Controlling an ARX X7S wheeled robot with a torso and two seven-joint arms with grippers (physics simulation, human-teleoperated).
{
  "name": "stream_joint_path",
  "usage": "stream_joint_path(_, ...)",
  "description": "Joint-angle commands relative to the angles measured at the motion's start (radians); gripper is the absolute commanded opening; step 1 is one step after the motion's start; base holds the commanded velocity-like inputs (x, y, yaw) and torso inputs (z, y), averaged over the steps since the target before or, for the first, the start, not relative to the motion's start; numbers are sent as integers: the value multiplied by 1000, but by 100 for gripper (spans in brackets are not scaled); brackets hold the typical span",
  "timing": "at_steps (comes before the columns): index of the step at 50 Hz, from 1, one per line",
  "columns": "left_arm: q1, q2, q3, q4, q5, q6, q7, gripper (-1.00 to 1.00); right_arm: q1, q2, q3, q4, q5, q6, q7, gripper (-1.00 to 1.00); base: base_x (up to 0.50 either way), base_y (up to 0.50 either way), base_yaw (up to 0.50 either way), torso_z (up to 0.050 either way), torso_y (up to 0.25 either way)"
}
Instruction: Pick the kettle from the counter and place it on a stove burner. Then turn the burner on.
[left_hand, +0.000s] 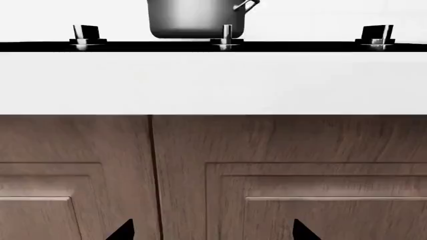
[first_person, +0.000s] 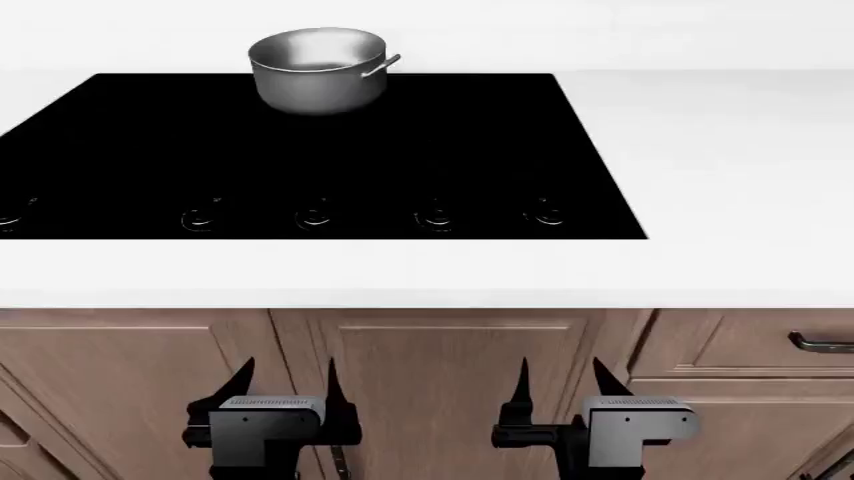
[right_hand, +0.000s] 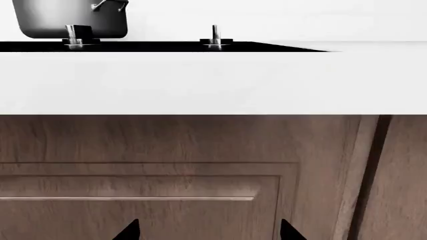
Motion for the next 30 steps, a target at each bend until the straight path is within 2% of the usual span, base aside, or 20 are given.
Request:
stream_joint_path(1, -3, -16, 19, -3, -11, -2, -22, 100, 3, 16, -18, 1, 25, 9, 11, 100, 0, 0, 0, 0, 0)
stream_joint_path(8, -7, -39, 45, -7, -34, -6, -49, 100, 2, 39, -43, 3, 40, 5, 50, 100, 0, 28, 0, 0, 0)
stream_joint_path(30, -13, -72, 84, -12, -77, -10, -92, 100, 6, 75, -89, 8, 71, -4, 88, 100, 0, 500, 0, 0, 0)
